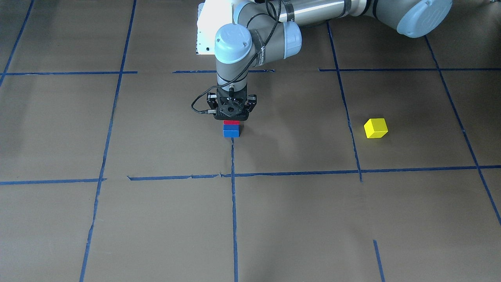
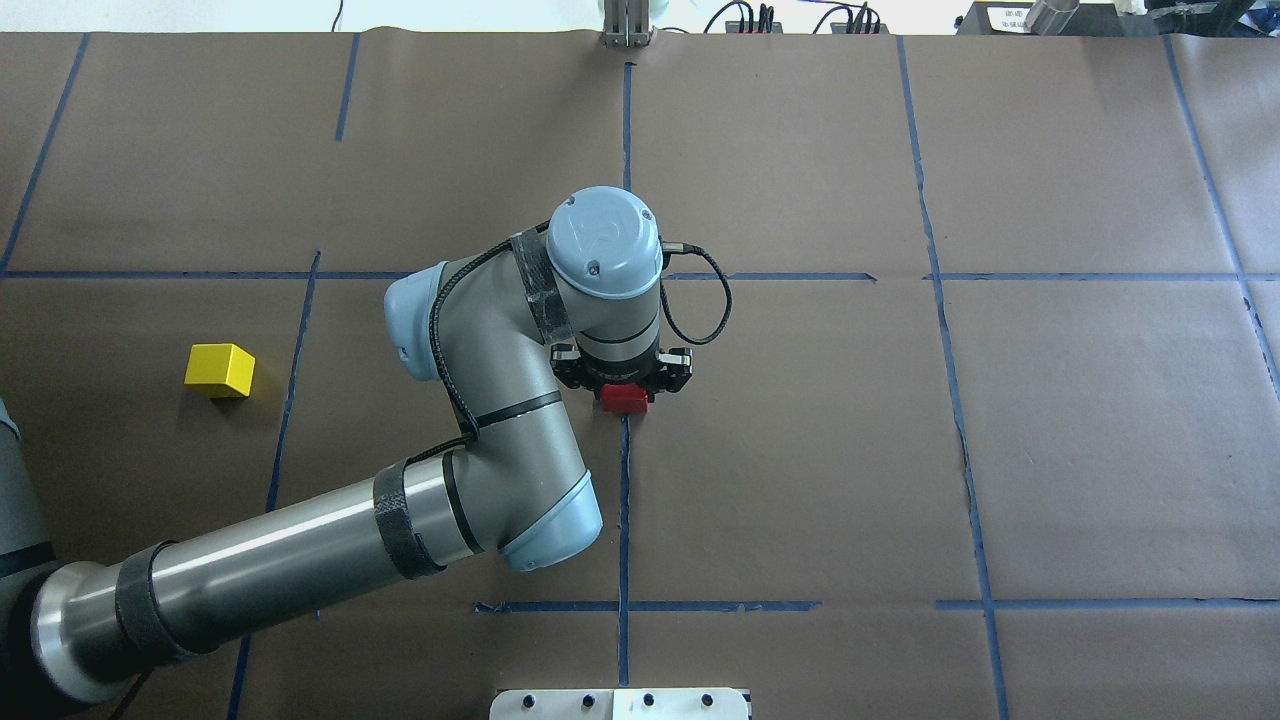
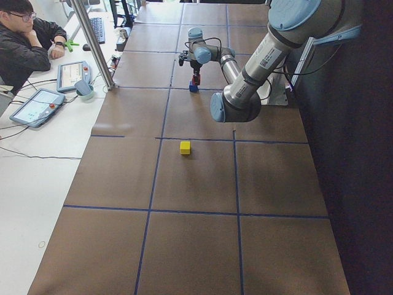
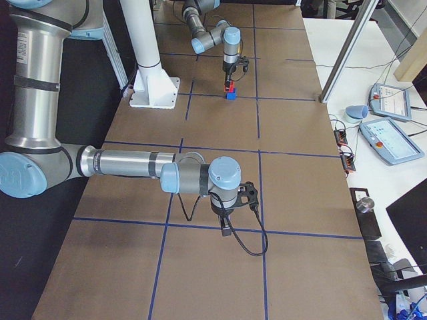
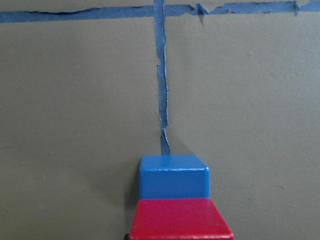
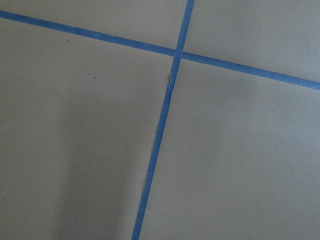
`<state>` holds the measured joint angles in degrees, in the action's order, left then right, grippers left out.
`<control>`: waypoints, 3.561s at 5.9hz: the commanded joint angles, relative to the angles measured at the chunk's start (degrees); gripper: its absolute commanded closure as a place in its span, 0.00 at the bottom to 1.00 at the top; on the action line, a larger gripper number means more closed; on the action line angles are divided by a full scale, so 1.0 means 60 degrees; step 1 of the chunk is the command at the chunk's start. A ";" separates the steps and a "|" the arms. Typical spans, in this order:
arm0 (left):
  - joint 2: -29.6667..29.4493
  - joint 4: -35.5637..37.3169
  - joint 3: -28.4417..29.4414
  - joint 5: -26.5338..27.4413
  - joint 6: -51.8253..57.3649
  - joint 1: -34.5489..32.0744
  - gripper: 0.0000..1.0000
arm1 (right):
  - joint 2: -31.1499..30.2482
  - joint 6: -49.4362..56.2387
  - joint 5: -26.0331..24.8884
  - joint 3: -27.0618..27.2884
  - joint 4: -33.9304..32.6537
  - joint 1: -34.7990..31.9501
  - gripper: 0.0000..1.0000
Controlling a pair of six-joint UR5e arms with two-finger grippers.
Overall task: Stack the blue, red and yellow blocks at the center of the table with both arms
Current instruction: 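Lower the red cube onto the blue cube and open the left gripper, then move the left gripper to the yellow cube and grasp it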
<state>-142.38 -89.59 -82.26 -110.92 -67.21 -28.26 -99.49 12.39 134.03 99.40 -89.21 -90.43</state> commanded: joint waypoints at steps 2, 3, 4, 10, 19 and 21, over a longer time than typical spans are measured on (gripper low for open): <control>-0.0058 -0.0054 0.0014 0.0000 0.0025 -0.0007 0.65 | -0.0001 0.0000 0.0000 0.0000 -0.0014 -0.0001 0.00; -0.0088 -0.0054 0.0029 0.0000 0.0025 -0.0007 0.65 | -0.0001 0.0000 0.0000 0.0000 -0.0014 -0.0001 0.00; -0.0103 -0.0054 0.0073 0.0000 0.0025 -0.0007 0.65 | -0.0001 0.0000 0.0000 0.0000 0.0000 -0.0001 0.00; -0.0103 -0.0054 0.0132 0.0263 -0.0005 -0.0081 0.25 | -0.0001 0.0000 0.0015 0.0015 0.0000 -0.0001 0.00; 0.6493 -0.0928 -0.3983 -0.1568 0.3525 -0.3535 0.00 | 0.0014 -0.0073 0.0015 0.0000 -0.0014 0.0014 0.00; 0.7978 -0.2931 -0.3781 -0.1524 0.3511 -0.3567 0.00 | 0.0014 -0.0059 0.0015 0.0000 0.0000 0.0014 0.00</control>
<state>-98.33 -101.97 -105.59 -120.22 -46.03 -49.41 -99.40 12.02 134.12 99.41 -89.27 -90.35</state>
